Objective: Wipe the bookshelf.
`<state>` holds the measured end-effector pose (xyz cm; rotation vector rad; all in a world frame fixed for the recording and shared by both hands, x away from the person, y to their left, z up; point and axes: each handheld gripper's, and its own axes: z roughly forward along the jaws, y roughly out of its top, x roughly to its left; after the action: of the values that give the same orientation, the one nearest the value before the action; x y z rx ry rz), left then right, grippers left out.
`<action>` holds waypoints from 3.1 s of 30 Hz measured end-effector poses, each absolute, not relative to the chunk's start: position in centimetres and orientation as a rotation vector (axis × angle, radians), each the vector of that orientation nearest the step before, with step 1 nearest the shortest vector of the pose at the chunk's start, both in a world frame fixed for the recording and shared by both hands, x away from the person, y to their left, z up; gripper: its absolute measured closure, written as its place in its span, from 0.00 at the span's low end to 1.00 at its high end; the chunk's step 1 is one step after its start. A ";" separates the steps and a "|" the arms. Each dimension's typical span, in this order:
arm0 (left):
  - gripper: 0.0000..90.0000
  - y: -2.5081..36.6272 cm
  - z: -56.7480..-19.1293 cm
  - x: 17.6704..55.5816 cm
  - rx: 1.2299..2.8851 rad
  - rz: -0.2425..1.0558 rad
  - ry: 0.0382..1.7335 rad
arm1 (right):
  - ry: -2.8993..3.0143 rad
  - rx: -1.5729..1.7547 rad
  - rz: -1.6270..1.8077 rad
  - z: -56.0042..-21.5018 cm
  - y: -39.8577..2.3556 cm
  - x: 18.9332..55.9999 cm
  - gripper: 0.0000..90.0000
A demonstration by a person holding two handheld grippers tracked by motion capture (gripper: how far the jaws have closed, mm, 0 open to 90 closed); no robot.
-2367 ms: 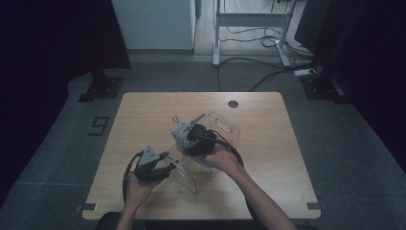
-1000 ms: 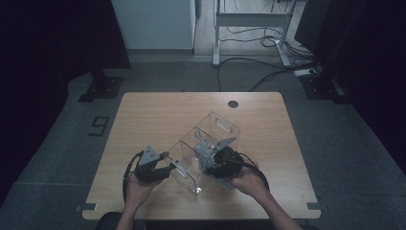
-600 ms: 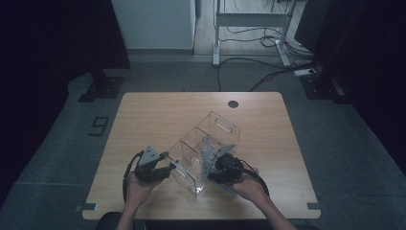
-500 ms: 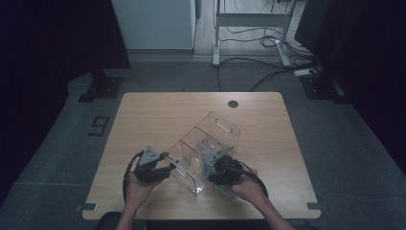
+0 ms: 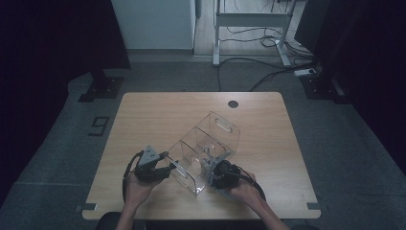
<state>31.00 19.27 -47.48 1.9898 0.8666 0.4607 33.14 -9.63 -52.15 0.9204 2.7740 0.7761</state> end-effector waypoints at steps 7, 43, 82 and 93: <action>0.49 20.3 -47.1 30.0 1.988 0.467 0.876 | 2.768 0.915 0.773 -52.1 -9.6 33.1 0.65; 0.16 20.7 -49.1 30.7 2.162 0.420 0.911 | 2.775 0.804 1.026 -38.7 -9.1 34.1 0.64; 0.00 25.0 -54.5 32.4 2.275 0.357 1.052 | 2.861 0.699 0.803 -38.4 3.9 37.3 0.63; 0.00 25.1 -54.7 32.1 2.245 0.377 1.051 | 2.853 0.673 0.827 -38.0 2.6 36.2 0.62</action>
<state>32.13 25.14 -54.73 2.2455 1.0508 0.3765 36.16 2.62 -38.03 0.6733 2.8530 0.8269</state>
